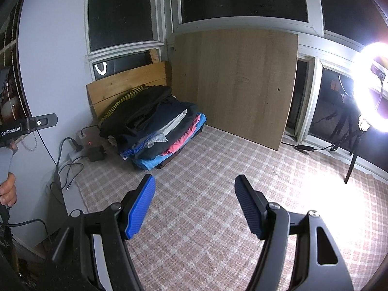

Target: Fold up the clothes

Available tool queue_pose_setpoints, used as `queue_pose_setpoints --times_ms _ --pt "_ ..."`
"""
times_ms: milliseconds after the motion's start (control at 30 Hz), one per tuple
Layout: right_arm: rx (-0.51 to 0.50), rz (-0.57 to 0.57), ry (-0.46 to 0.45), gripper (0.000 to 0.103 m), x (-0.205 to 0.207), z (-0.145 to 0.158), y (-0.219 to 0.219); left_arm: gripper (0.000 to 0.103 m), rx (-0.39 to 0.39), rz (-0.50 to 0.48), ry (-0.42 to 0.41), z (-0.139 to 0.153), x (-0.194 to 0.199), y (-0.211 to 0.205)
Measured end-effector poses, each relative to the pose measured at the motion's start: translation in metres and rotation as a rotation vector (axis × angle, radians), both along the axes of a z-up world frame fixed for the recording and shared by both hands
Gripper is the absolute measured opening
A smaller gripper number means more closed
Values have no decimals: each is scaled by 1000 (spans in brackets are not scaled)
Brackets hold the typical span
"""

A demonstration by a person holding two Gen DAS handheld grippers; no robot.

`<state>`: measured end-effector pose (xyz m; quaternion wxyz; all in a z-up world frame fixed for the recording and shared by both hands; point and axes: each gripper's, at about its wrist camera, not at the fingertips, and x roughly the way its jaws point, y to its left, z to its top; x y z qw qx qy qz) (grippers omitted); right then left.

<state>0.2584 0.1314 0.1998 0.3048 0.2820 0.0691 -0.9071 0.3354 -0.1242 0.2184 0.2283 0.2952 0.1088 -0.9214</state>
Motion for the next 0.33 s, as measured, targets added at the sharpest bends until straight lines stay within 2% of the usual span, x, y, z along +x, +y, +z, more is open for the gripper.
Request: queue_pose_setpoints --times_ms 333 --pt "1 -1 -1 67 1 0 -1 102 -45 3 11 3 3 4"
